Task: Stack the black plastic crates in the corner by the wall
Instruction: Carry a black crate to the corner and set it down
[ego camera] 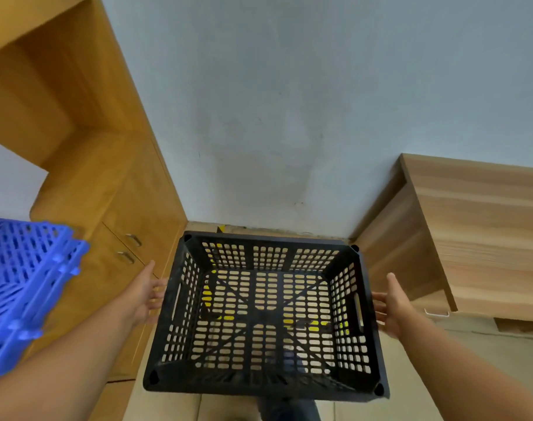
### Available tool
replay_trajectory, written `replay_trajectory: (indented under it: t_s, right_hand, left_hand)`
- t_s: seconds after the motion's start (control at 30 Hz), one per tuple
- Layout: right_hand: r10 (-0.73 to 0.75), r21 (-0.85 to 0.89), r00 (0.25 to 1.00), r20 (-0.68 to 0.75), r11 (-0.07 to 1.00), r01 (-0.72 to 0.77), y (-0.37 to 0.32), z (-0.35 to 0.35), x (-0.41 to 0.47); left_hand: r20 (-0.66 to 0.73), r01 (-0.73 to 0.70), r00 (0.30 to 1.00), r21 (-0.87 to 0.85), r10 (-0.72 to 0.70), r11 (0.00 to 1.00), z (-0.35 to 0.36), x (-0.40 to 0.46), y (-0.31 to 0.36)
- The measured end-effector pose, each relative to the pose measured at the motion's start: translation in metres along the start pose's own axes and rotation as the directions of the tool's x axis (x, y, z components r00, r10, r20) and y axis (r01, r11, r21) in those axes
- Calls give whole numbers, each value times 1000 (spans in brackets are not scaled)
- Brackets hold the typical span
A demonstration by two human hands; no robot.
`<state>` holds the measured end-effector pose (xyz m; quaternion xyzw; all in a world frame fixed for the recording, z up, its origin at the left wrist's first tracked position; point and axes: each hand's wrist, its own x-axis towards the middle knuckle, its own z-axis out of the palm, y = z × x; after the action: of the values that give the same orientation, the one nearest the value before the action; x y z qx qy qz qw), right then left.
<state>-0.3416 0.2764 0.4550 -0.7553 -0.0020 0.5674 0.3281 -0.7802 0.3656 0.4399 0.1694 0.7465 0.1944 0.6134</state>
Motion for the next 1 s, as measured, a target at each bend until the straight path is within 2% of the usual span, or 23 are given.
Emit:
replay_trajectory:
  t_s: [0.23,0.53,0.8,1.0]
  right_hand:
    - [55,-2,997,54,998,-55,-76,24,74]
    - [107,-69,994,4,992,-106,-155,57,171]
    - [154,-31,986,-63,987,-156,-170,106,269]
    - [166,29,980,-111,986,-164,-152,143,364]
  left_hand:
    - [-79,1,997,-11,-2,1000,48,51,68]
    - [-103,42,994,-19,-43,999,109,136,144]
    - [-35,118,992,-15,-119,993,139,268,165]
    - [-1,153,988,-9,-153,988,153,380,155]
